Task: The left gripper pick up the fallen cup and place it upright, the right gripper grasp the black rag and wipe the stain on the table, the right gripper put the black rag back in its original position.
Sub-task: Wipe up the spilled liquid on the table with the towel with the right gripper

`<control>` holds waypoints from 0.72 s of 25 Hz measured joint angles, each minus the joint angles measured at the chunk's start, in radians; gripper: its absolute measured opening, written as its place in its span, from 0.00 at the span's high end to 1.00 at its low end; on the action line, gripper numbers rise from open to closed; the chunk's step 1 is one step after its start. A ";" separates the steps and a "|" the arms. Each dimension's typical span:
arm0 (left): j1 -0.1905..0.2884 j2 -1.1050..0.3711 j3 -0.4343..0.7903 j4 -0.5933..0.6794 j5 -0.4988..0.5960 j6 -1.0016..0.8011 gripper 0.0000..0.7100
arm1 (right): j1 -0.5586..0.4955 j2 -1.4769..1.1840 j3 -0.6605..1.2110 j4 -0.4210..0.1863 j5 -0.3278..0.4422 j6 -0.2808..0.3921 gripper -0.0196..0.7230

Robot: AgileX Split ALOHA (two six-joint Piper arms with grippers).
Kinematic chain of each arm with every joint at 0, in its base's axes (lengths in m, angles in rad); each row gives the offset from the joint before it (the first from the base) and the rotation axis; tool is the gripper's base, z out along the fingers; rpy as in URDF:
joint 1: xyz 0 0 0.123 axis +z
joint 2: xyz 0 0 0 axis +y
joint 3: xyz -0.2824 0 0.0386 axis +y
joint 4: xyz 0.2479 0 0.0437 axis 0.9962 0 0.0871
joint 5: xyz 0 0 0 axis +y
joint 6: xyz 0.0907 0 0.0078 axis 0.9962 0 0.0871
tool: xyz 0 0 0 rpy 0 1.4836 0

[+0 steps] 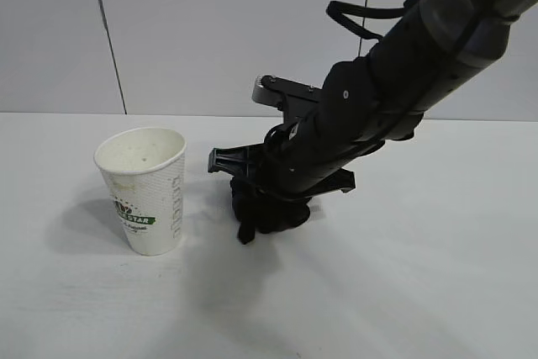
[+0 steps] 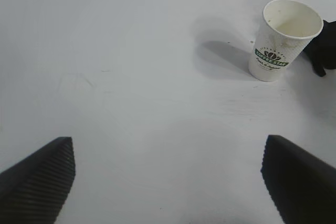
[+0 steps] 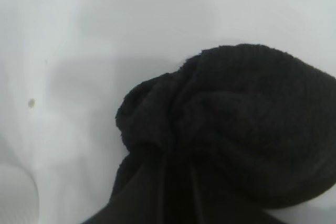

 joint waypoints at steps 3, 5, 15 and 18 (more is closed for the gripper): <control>0.000 0.000 0.000 0.000 0.000 0.000 0.02 | 0.000 0.013 0.000 0.001 -0.076 0.000 0.94; 0.000 0.000 0.000 0.000 0.000 0.000 0.02 | 0.000 0.024 0.000 0.001 -0.110 0.000 0.94; 0.000 0.000 0.000 0.000 0.000 0.000 0.02 | 0.000 0.052 0.000 0.001 -0.159 0.167 0.94; 0.000 0.000 0.000 0.000 0.000 0.000 0.02 | 0.000 0.051 -0.003 -0.044 -0.120 0.270 0.94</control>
